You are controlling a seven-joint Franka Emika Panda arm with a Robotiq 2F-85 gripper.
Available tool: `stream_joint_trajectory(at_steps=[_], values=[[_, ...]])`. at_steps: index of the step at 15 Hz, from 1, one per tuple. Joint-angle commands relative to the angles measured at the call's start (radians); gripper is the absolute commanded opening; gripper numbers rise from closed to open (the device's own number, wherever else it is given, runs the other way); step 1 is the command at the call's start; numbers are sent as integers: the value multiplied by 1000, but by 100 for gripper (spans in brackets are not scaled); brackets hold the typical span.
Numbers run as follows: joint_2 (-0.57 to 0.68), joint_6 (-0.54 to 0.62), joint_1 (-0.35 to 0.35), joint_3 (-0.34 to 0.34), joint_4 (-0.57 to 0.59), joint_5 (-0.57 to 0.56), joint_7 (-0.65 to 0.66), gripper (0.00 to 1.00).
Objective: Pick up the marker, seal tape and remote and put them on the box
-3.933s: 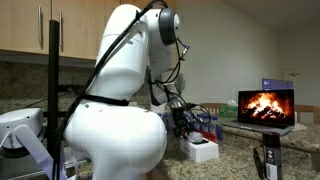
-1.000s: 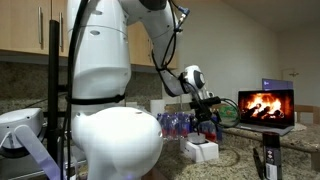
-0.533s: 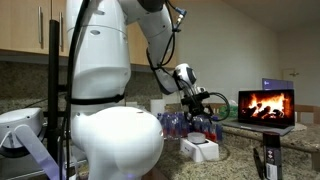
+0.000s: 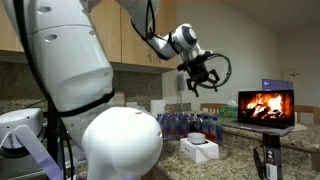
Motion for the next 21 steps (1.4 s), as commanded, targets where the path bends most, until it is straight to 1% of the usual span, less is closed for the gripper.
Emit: stream_joint_trajectory(at_steps=[1,4,6,9,11,12,13,15,20,21], values=[[-66,-41,-80,-93,8,50,1,100],[-45,38,-147,-182,-10,85,20,100],[-18,133,-189,-212,-55,101,61,100],[84,310,-240,-211,-98,115,180,100],[180,443,-270,-187,-121,88,307,100],[231,488,-280,-173,-121,77,380,100],[148,409,-262,-197,-125,95,263,100],[198,432,-261,-192,-122,90,281,100],[159,421,-265,-182,-120,79,292,100],[152,440,-258,-177,-137,80,288,100]])
